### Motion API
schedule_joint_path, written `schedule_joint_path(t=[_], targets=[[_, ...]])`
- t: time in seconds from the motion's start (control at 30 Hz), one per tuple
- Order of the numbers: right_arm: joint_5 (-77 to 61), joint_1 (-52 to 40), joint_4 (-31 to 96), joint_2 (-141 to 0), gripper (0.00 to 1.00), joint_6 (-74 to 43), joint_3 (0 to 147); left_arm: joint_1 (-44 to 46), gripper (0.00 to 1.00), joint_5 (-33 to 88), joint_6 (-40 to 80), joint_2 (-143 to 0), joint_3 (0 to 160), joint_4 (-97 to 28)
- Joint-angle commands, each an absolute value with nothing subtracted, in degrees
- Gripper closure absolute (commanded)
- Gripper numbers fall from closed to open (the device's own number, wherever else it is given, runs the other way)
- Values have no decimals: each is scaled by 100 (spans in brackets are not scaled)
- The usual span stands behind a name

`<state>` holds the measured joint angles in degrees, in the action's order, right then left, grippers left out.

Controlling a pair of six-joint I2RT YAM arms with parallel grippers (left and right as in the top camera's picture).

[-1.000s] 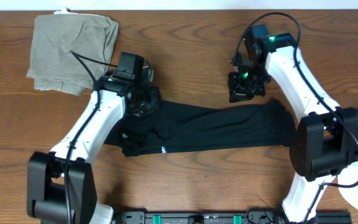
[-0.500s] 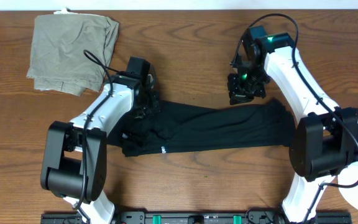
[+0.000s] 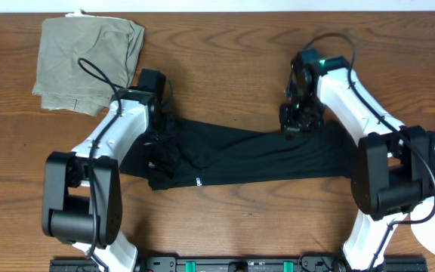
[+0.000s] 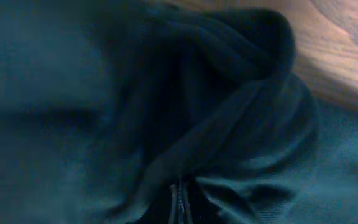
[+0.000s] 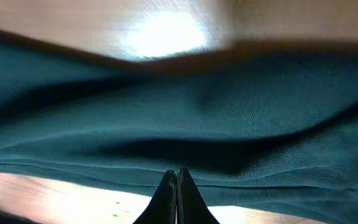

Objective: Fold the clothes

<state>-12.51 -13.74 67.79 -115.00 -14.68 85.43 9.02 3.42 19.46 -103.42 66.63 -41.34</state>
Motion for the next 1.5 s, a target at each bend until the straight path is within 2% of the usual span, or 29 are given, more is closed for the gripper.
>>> schedule_joint_path(t=[0.0, 0.1, 0.23, 0.53, 0.9, 1.17, 1.47], targets=[[-1142, -1422, 6626, -11467, 99, -1619, 8156, 805, 94, -502, 1914, -10097, 6744, -4259], [-757, -1422, 6552, -11467, 99, -1942, 7940, 727, 94, -1135, 1918, -9981, 6748, -4456], [-644, -1422, 6506, -11467, 99, -2021, 7905, 648, 94, -1135, 2263, -9776, 6849, -4657], [-655, -1428, 6455, -11467, 99, -2016, 7905, 1070, 94, 958, 2209, -8796, 6967, -4464], [-967, -1433, 6364, -11467, 99, -2014, 7905, 1940, 94, 1009, 2324, -10029, 6890, -4381], [-967, -1433, 6447, -11467, 99, -1964, 7905, 1776, 94, 456, 2318, -10477, 6890, -4307], [-967, -1428, 6473, -11467, 99, -1966, 7905, 1435, 94, 425, 2281, -10567, 6890, -4193]])
